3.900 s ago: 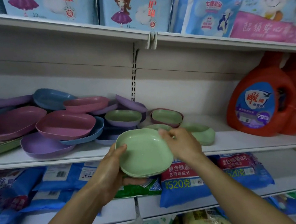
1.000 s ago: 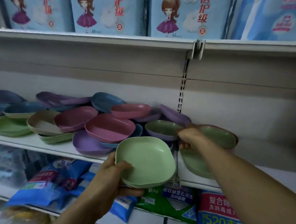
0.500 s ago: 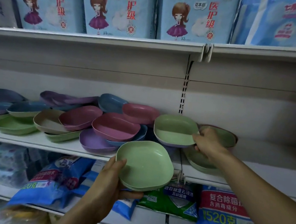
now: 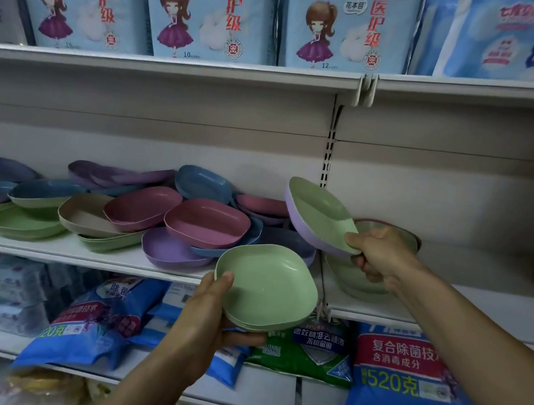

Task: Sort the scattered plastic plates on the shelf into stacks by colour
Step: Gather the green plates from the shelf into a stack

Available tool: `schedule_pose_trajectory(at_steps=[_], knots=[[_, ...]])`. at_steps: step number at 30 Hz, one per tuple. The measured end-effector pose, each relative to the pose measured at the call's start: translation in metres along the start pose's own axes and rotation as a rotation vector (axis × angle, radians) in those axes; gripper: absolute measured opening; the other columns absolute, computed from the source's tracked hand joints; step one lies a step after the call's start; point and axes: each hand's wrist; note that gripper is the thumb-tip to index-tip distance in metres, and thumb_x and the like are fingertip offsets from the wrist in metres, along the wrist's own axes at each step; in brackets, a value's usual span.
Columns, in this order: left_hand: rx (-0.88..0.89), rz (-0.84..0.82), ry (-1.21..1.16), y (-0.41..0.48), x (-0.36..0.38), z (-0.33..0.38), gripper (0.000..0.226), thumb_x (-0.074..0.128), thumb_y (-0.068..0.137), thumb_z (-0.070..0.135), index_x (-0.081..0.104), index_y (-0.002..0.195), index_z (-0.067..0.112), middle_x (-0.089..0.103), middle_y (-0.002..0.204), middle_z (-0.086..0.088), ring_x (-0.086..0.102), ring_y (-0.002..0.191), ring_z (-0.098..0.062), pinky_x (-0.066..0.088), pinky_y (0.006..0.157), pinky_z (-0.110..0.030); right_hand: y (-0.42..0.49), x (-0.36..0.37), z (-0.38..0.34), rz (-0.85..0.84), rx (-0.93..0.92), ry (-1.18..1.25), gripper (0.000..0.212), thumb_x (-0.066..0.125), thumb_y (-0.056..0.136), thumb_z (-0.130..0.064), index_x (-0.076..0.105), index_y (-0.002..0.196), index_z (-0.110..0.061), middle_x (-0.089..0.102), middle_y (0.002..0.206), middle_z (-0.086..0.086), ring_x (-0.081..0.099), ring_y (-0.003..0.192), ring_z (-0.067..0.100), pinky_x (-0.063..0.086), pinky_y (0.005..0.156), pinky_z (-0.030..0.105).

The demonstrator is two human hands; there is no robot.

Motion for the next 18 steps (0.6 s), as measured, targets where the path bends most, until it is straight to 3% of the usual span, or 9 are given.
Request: schedule_pose_trajectory(at_steps=[2,6,10,13,15,18], knots=[[0.004,0.007,0.001,0.000,0.000,0.002,0.028,0.040,0.103,0.031,0.049,0.129,0.026,0.053,0.125,-0.009,0.067,0.097,-0.038,0.059,0.056,-0.039,-0.001,-0.002,0.000,0.005,0.002,-0.013,0.018,0.056,0.096,-0.012,0.060,0.083,0.000,0.045,0.052,0.009,0.023,0.022,0.007,0.017,0.033,0.010],[0.014,0.013,0.011,-0.001,0.000,0.005,0.029,0.041,0.103,0.031,0.049,0.130,0.026,0.052,0.126,-0.010,0.066,0.098,-0.039,0.060,0.057,-0.040,0.003,-0.011,0.002,0.070,-0.028,-0.117,0.024,0.053,0.097,-0.012,0.064,0.100,0.009,0.049,0.053,0.009,0.031,0.034,0.014,0.022,0.035,0.015],[0.014,0.014,0.017,0.000,0.002,0.006,0.031,0.041,0.102,0.030,0.048,0.133,0.026,0.052,0.125,-0.010,0.066,0.098,-0.039,0.060,0.057,-0.040,0.015,-0.028,0.011,0.127,-0.061,-0.284,0.025,0.053,0.096,-0.015,0.068,0.095,0.005,0.060,0.060,0.016,0.044,0.044,0.020,0.033,0.044,0.022],[0.022,0.012,0.026,0.003,0.005,0.007,0.031,0.040,0.103,0.031,0.048,0.132,0.026,0.052,0.126,-0.010,0.067,0.097,-0.039,0.060,0.057,-0.040,0.029,-0.049,0.022,0.212,-0.077,-0.456,0.026,0.058,0.089,-0.018,0.070,0.079,0.003,0.067,0.074,0.018,0.059,0.065,0.028,0.043,0.059,0.028],[0.023,0.008,0.029,0.004,0.007,0.006,0.030,0.041,0.103,0.031,0.048,0.131,0.027,0.052,0.126,-0.009,0.067,0.097,-0.039,0.060,0.058,-0.040,0.033,-0.065,0.029,0.250,-0.055,-0.562,0.023,0.061,0.085,-0.019,0.067,0.071,-0.002,0.066,0.076,0.015,0.062,0.070,0.030,0.044,0.060,0.029],[0.016,0.009,0.023,0.007,0.011,0.004,0.030,0.041,0.102,0.031,0.048,0.131,0.026,0.051,0.126,-0.009,0.065,0.099,-0.041,0.060,0.057,-0.040,0.035,-0.079,0.039,0.265,-0.047,-0.694,0.011,0.059,0.082,-0.012,0.064,0.079,-0.003,0.068,0.081,0.016,0.064,0.072,0.031,0.043,0.055,0.027]])
Point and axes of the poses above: each hand's wrist, its own y-axis towards the middle knuckle, its own x-axis out of the palm, z = x × y
